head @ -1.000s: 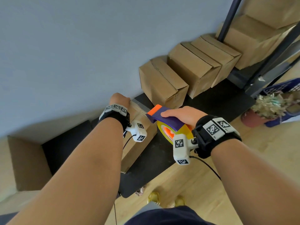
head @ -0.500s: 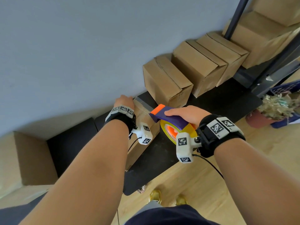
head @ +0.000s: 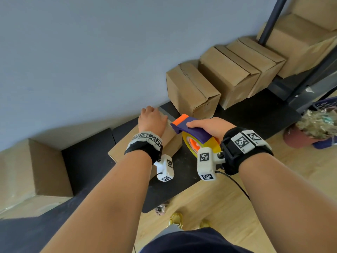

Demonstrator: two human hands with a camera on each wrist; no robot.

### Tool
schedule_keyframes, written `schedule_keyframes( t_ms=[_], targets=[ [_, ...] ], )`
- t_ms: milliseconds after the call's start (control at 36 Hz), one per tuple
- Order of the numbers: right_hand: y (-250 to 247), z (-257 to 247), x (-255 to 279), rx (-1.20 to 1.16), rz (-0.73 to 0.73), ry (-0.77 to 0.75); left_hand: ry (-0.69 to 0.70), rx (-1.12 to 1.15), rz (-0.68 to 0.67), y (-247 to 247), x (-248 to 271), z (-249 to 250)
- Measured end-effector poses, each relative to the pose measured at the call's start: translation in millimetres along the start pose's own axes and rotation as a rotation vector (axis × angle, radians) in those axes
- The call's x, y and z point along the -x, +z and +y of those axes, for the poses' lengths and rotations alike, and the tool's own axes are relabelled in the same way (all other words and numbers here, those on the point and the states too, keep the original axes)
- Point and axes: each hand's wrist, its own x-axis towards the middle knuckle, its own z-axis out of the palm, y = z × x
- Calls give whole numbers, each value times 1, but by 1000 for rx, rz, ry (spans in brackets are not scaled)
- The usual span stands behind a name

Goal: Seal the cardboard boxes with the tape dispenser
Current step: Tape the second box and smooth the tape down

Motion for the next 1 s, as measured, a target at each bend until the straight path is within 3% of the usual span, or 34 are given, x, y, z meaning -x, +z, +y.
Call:
schedule_keyframes(
  t_ms=[83, 194, 306, 417, 667, 1000],
  targets=[
    [1, 2, 2, -12, -10, -13, 43, -23, 3, 4, 10, 1],
    [3, 6, 5, -18, -16, -33, 282, -354, -117, 15, 19, -4],
    [5, 12, 8, -11, -5, -44, 224, -280, -202, 23, 14, -10],
    [4, 21, 13, 47, 5, -68, 30, 24, -170, 18, 16, -6],
    [-11, 48, 23, 76, -37, -53, -52, 70, -198, 12, 14, 3],
    [-16, 72, 30, 41, -108, -18, -23, -6, -204, 16, 20, 0]
  ],
)
